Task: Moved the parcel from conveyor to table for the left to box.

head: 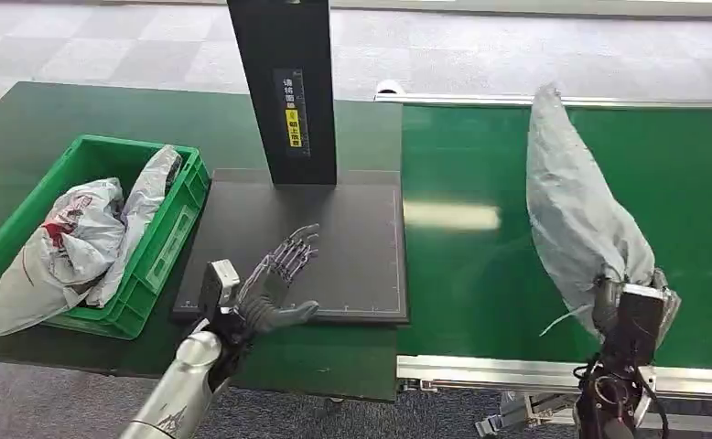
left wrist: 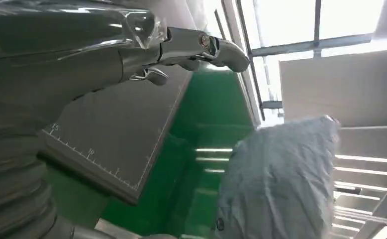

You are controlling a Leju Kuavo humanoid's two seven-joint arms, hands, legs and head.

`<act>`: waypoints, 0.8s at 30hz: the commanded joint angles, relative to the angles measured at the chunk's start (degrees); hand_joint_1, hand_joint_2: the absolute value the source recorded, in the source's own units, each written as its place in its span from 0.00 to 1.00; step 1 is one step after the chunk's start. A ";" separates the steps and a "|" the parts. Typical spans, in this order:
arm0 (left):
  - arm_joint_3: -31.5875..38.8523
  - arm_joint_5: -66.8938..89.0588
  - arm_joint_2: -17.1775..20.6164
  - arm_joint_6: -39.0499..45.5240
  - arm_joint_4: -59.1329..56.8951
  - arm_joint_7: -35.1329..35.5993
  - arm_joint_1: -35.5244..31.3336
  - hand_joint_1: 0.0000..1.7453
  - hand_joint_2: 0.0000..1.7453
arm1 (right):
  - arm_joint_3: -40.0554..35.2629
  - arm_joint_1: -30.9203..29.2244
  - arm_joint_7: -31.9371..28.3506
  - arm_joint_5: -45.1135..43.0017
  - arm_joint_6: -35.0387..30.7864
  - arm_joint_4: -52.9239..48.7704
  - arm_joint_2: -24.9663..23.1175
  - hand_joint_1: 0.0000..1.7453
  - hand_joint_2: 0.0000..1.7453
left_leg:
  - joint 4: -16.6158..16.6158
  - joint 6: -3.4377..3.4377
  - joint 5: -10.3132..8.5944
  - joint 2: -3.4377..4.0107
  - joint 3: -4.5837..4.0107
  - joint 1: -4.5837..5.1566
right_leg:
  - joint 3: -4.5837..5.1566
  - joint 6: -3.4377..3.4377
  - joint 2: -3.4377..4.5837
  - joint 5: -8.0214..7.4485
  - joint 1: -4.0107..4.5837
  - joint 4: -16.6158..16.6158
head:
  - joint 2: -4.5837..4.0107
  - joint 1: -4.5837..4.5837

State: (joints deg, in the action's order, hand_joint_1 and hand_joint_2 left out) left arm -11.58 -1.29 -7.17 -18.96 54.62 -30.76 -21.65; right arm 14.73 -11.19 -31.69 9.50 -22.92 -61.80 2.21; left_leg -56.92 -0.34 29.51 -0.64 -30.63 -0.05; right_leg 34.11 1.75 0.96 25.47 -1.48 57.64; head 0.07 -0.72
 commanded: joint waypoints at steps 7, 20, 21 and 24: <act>0.47 -2.00 0.95 6.09 5.52 0.60 4.33 0.00 1.00 | -7.39 3.13 -5.38 -6.61 -1.32 -15.22 -2.97 1.00 0.00 | 0.12 0.09 0.01 0.24 0.09 0.03 | 0.01 -0.16 0.13 -0.02 -0.01 -0.04 | 0.00 0.00; 1.52 -2.41 1.60 6.79 6.76 -0.04 5.30 0.00 1.00 | -17.73 2.32 -6.06 8.21 -4.70 -12.76 -0.32 1.00 0.00 | 0.07 0.06 0.01 0.17 0.07 -0.02 | -0.03 -0.10 0.09 -0.01 0.02 -0.04 | 0.00 -0.02; 1.58 -2.52 1.83 6.76 6.84 -0.28 5.40 0.00 1.00 | -18.96 1.74 -6.21 10.58 -5.57 -11.42 0.04 1.00 1.00 | 0.16 0.10 0.00 0.22 0.16 -0.02 | -0.09 -0.17 0.10 -0.03 0.03 -0.11 | 0.00 0.00; 1.66 -2.65 2.31 6.56 6.54 -0.77 5.42 0.00 1.00 | -22.64 0.53 -5.29 17.35 -7.20 -8.21 1.18 1.00 1.00 | 0.18 0.09 -0.01 0.29 0.18 -0.02 | -0.10 -0.16 0.17 -0.06 0.03 -0.14 | 0.00 -0.02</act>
State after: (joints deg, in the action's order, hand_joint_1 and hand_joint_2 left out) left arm -11.19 -3.61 -6.86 -12.20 61.88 -30.93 -16.61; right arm 2.46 -7.49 -38.23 17.88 -27.49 -77.18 0.52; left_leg -56.91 -0.33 29.50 -0.63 -30.67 -0.07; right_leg 34.11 1.74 0.96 25.47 -1.47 57.65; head 0.07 -0.74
